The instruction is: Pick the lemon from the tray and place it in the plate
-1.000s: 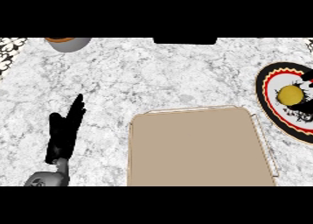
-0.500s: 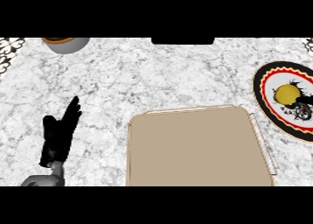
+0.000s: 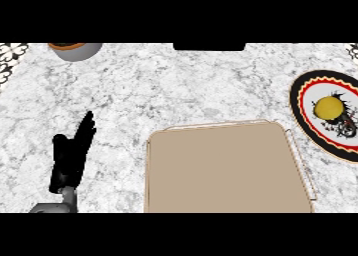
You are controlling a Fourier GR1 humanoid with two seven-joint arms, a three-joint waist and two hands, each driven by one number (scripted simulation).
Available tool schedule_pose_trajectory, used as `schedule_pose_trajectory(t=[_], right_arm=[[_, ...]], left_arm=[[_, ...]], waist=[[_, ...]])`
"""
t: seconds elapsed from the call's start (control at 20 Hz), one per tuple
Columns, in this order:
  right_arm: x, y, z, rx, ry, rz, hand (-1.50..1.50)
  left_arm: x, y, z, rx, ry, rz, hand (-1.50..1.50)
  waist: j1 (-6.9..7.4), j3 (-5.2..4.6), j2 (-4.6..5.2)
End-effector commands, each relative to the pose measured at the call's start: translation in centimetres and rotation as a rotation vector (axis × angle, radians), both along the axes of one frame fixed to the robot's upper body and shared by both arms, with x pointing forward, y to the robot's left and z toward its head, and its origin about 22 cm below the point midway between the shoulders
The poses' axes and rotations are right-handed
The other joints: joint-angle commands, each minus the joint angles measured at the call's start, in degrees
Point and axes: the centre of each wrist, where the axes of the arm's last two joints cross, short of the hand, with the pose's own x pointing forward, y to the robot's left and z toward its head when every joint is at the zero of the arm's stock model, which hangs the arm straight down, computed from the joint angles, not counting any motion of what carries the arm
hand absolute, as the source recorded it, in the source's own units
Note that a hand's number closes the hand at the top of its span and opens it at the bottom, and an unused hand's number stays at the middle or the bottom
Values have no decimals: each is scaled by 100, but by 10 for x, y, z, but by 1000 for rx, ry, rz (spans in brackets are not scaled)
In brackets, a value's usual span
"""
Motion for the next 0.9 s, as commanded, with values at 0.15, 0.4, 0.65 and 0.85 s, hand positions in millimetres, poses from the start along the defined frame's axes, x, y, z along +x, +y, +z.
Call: schedule_pose_trajectory(t=[0.15,0.4,0.65,0.85], right_arm=[[-18,-3,-24,67,-61,42,-150],[-20,-7,-21,33,-67,81,-150],[-17,14,-47,-5,-43,22,-150],[-13,3,-27,-44,-5,-22,-150]], left_arm=[[-3,0,6,3,3,3,0],[5,1,-12,11,2,-2,0],[8,13,-5,-3,-4,-7,0],[13,12,-2,-5,-5,-9,0]], waist=[[8,-3,-7],[20,-1,11],[39,-1,14],[66,3,29]])
